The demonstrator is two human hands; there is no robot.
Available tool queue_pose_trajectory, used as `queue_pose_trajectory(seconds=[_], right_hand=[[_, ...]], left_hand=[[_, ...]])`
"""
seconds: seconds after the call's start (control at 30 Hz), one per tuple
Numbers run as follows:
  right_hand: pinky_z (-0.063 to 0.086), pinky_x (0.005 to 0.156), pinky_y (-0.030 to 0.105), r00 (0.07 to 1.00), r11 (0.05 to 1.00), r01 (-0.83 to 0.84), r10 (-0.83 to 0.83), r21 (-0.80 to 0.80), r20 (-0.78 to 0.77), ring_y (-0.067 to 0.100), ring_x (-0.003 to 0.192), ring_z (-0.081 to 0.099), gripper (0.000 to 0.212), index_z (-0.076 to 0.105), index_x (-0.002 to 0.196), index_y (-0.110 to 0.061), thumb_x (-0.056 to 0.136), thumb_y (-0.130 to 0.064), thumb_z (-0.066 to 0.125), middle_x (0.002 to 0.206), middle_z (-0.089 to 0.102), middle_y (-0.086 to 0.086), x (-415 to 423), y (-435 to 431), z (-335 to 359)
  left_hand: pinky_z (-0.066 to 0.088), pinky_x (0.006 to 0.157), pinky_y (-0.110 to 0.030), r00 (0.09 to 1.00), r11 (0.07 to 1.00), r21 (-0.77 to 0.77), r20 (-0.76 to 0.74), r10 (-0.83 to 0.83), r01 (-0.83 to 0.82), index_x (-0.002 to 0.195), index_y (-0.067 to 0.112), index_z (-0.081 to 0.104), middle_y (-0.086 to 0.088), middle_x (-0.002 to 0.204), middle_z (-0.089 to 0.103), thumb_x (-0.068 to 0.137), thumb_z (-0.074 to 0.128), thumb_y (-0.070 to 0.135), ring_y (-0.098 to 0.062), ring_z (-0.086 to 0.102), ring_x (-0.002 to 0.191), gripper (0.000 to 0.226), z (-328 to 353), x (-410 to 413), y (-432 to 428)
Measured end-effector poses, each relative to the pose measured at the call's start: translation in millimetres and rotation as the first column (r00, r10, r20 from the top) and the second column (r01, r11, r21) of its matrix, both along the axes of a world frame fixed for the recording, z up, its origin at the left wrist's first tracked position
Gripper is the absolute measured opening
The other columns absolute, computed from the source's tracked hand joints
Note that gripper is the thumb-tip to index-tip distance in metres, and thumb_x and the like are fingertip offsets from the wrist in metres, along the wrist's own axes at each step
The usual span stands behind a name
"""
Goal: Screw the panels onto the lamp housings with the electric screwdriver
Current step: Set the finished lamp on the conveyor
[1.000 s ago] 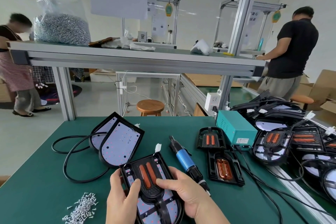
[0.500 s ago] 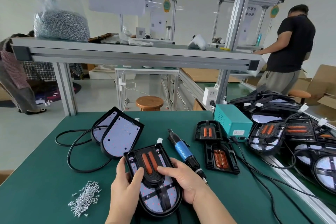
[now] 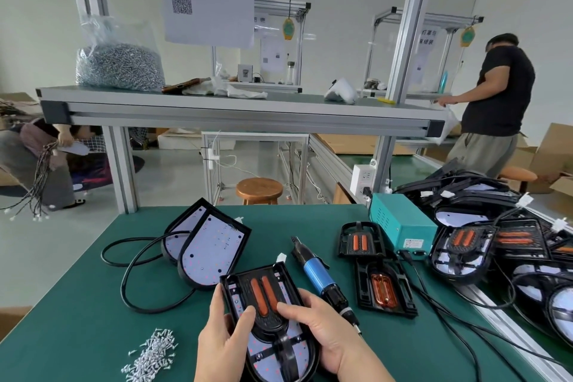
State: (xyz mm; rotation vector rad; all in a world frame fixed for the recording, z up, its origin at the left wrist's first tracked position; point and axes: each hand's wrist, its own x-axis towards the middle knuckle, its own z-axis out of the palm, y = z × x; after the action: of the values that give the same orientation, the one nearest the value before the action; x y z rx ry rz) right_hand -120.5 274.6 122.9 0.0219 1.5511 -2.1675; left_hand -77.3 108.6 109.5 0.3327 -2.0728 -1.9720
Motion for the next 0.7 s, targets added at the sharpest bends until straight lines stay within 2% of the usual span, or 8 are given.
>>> queue_pose_trajectory(seconds=[0.07, 0.17, 0.3, 0.43, 0.57, 0.63, 0.7], right_hand=[[0.059, 0.081, 0.04, 1.0, 1.0, 0.002, -0.002, 0.002, 0.005, 0.038, 0.104, 0.072, 0.044, 0.064, 0.124, 0.0, 0.082, -0.001, 0.077, 0.115, 0.072, 0.023, 1, 0, 1], [0.059, 0.079, 0.038, 1.0, 1.0, 0.01, -0.01, 0.011, 0.008, 0.037, 0.103, 0.072, 0.042, 0.064, 0.123, -0.001, 0.083, 0.0, 0.076, 0.114, 0.073, 0.023, 2, 0, 3], [0.06, 0.074, 0.036, 1.0, 1.0, 0.0, 0.0, -0.002, 0.008, 0.035, 0.094, 0.074, 0.037, 0.066, 0.121, 0.001, 0.084, 0.003, 0.074, 0.111, 0.073, 0.024, 4, 0, 6], [0.06, 0.072, 0.034, 1.0, 1.0, 0.013, -0.013, -0.017, -0.002, 0.033, 0.089, 0.074, 0.033, 0.067, 0.117, 0.003, 0.085, 0.008, 0.071, 0.107, 0.073, 0.025, 4, 0, 6], [0.059, 0.077, 0.036, 1.0, 1.0, 0.018, -0.018, 0.005, 0.011, 0.034, 0.095, 0.074, 0.035, 0.066, 0.12, 0.002, 0.085, 0.007, 0.072, 0.11, 0.073, 0.024, 5, 0, 7], [0.059, 0.083, 0.04, 0.999, 1.0, 0.029, -0.029, 0.0, 0.021, 0.038, 0.101, 0.072, 0.036, 0.066, 0.12, 0.004, 0.084, 0.008, 0.072, 0.112, 0.072, 0.026, 5, -1, 7], [0.057, 0.094, 0.045, 0.998, 0.999, 0.048, -0.048, -0.008, 0.028, 0.043, 0.109, 0.069, 0.038, 0.065, 0.121, 0.006, 0.083, 0.011, 0.072, 0.115, 0.071, 0.028, 3, -1, 6]], left_hand=[[0.048, 0.064, -0.019, 1.0, 1.0, 0.014, -0.005, 0.01, -0.01, 0.148, 0.036, 0.04, 0.008, 0.077, 0.074, 0.094, 0.066, 0.023, -0.012, 0.068, 0.07, 0.062, -1, -1, 0], [0.051, 0.07, -0.023, 1.0, 1.0, 0.018, 0.003, 0.006, -0.006, 0.15, 0.035, 0.039, 0.013, 0.079, 0.075, 0.093, 0.067, 0.022, -0.008, 0.069, 0.073, 0.065, -3, -2, 0], [0.05, 0.067, -0.028, 0.999, 1.0, -0.004, 0.02, 0.027, -0.026, 0.152, 0.033, 0.036, 0.005, 0.076, 0.075, 0.091, 0.069, 0.023, -0.024, 0.07, 0.076, 0.07, -9, -7, -1], [0.048, 0.067, -0.031, 0.999, 0.999, 0.015, 0.004, 0.04, -0.04, 0.151, 0.03, 0.04, -0.004, 0.075, 0.074, 0.09, 0.072, 0.018, -0.033, 0.07, 0.077, 0.07, -16, -11, -1], [0.047, 0.068, -0.031, 0.998, 0.999, 0.016, -0.043, 0.041, -0.04, 0.15, 0.028, 0.041, -0.01, 0.08, 0.074, 0.09, 0.072, 0.018, -0.035, 0.069, 0.08, 0.068, -17, -11, -1], [0.045, 0.067, -0.03, 0.998, 1.0, 0.014, -0.064, 0.023, -0.022, 0.149, 0.027, 0.044, -0.005, 0.078, 0.073, 0.091, 0.071, 0.017, -0.031, 0.067, 0.075, 0.065, -15, -10, -1], [0.046, 0.067, -0.018, 0.986, 0.998, -0.038, -0.159, 0.044, -0.05, 0.147, 0.022, 0.047, 0.008, 0.08, 0.074, 0.094, 0.067, 0.01, -0.026, 0.067, 0.074, 0.058, -9, -4, 4]])
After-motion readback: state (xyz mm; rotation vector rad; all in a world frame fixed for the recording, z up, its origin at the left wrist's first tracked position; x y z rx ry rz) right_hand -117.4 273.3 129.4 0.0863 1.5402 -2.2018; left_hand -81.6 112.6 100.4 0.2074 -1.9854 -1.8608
